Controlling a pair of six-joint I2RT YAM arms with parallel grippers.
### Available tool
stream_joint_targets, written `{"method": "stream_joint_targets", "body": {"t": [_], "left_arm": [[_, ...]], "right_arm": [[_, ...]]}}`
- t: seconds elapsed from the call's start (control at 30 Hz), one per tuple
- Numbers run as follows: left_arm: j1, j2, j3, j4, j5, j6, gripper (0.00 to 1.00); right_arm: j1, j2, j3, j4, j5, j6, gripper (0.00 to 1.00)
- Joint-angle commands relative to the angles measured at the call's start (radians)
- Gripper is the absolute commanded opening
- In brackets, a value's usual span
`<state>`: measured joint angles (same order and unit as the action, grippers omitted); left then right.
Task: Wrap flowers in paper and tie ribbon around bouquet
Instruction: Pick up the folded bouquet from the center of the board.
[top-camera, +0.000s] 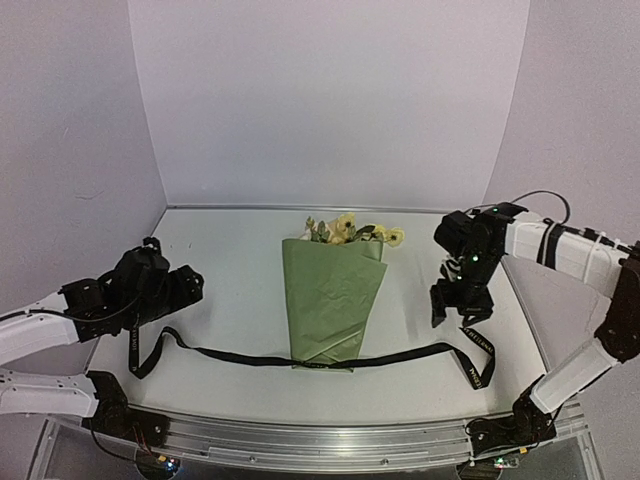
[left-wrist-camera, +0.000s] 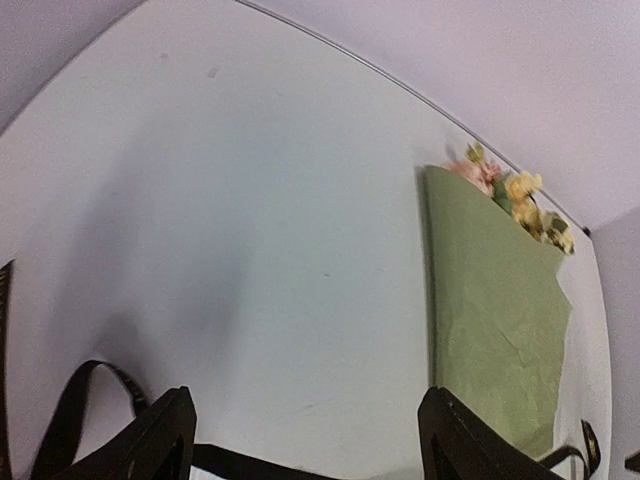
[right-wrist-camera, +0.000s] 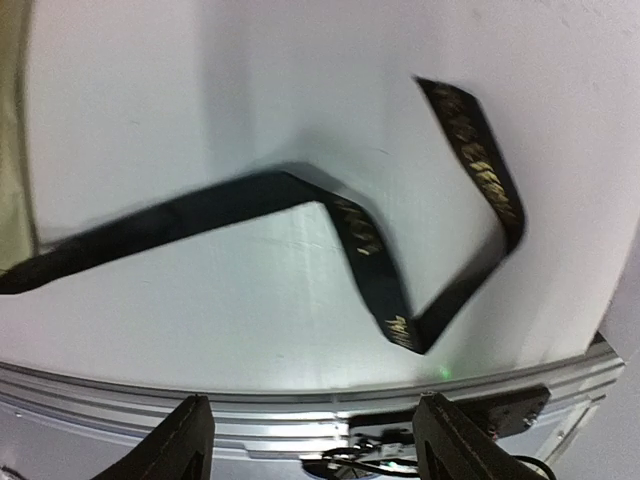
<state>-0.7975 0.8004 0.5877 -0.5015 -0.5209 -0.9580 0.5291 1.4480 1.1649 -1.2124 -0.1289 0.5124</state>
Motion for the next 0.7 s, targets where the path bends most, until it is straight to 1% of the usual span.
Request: {"method": "stream_joint_targets", "body": {"t": [0.0,0.13,0.27,0.37,0.47,0.57,0.67], "left_arm": [[0.003,0.189,0.07,0.308,0.265,0.227,0.78],[0.003,0.383,0.118,0.387,0.412,0.262,0.7],[0.006,0.493,0.129,0.477,0.498,0.284,0.67],[0.006,0.577,0.151,0.512,0.56,0.289,0.66],[0.006,0.64,0.161,0.555,0.616,0.286,0.62],[0.006,0.69,0.173,0.586,0.669,0.289,0.58],[0.006,0.729,0.182,0.611,0.712,0.294,0.57]], "right_arm": [[0.105,0.165,0.151,0.197,-0.119,0.099,0.71],[0.163,0.318,0.265,0.29,-0.152,0.164,0.72],[0.173,0.423,0.307,0.403,-0.187,0.24,0.72],[0.173,0.474,0.301,0.472,-0.198,0.28,0.72],[0.173,0.498,0.27,0.525,-0.196,0.314,0.72],[0.174,0.521,0.243,0.58,-0.214,0.35,0.72],[0.172,0.534,0.209,0.63,-0.213,0.378,0.7]]}}
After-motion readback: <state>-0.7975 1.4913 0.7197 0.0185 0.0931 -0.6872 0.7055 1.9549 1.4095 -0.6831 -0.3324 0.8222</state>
